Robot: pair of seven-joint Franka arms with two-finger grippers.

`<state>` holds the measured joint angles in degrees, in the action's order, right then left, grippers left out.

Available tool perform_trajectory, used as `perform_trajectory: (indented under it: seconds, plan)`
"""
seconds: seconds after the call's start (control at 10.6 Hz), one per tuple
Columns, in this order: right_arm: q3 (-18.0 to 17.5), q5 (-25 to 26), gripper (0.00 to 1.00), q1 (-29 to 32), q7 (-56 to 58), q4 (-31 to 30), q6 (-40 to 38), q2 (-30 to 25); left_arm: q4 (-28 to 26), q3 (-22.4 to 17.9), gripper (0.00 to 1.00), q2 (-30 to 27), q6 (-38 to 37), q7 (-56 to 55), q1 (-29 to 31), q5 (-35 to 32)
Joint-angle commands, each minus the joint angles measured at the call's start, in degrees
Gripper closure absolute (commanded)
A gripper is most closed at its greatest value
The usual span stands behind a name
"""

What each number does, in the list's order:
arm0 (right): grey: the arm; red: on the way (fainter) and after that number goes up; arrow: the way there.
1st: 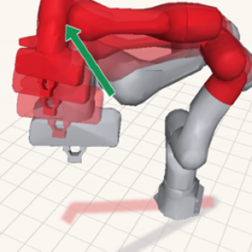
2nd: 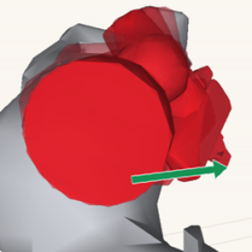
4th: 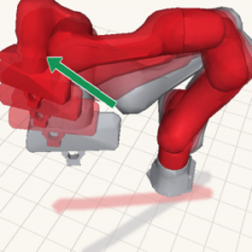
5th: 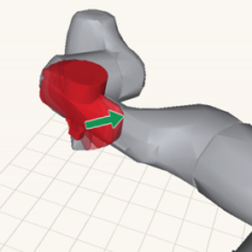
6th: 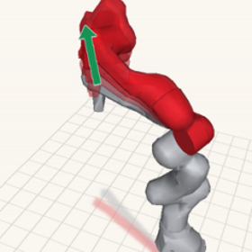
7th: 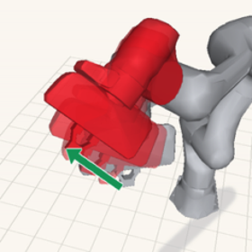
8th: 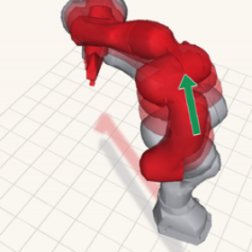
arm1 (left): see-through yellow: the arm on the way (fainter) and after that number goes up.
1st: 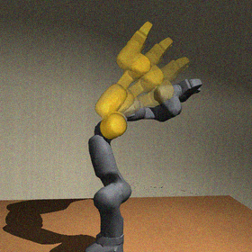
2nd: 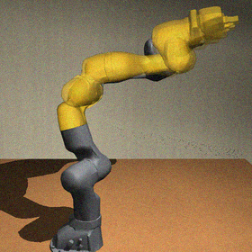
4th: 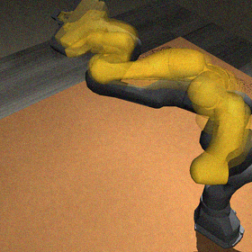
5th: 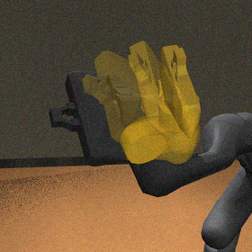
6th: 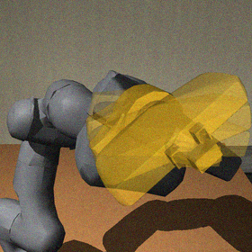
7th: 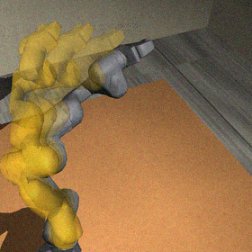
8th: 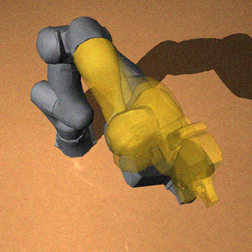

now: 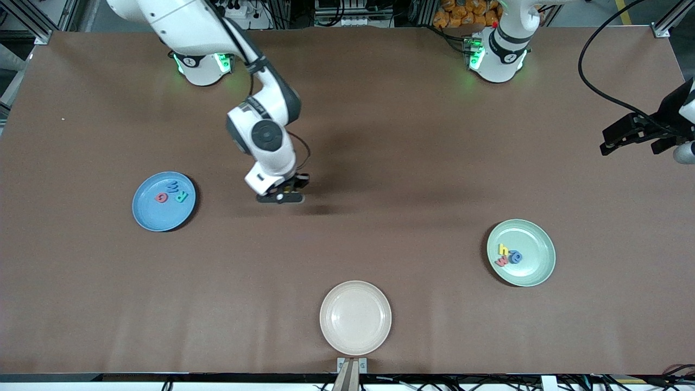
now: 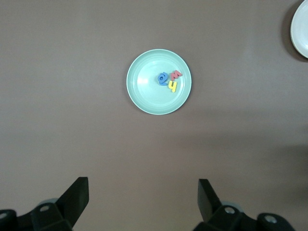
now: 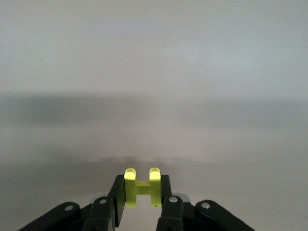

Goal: Sort uppercase to blue plate, lowercase to green plate
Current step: 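Carry the yellow H to the blue plate while the left gripper withdraws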

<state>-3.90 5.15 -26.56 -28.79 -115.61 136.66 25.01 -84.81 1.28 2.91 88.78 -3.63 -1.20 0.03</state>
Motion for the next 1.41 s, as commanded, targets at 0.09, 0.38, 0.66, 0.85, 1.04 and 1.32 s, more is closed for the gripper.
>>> perform_trajectory:
  seconds: [0.09,0.38,0.66,0.85,1.04,1.32]
  plan:
    - [-0.1,0.0,0.80,8.8,14.8,-8.5,-1.7,-8.6,0.6,-0.3,0.00,-0.4,-1.2,0.8,0.2,1.6]
    - [4.0,0.0,0.80,17.6,33.2,-11.4,-7.1,-13.7,0.5,-0.1,0.00,-0.1,-1.2,0.7,-0.1,1.6]
    - [12.3,0.2,0.80,17.8,44.7,-13.1,-8.5,-15.0,-0.1,0.2,0.00,-0.1,-1.2,0.7,-0.5,1.6]
    - [15.8,0.7,0.80,17.8,48.6,-16.2,-4.7,-15.0,-0.2,0.2,0.00,-0.2,-1.2,-0.1,-0.4,1.6]
    - [17.9,0.8,0.79,17.9,49.7,-20.3,1.3,-14.5,-0.3,1.3,0.00,-0.1,-1.2,0.0,-0.6,0.6]
    - [18.0,0.9,0.73,19.3,49.7,-22.6,6.1,-13.3,-2.0,3.3,0.00,-0.7,-1.2,0.6,-0.3,-0.6]
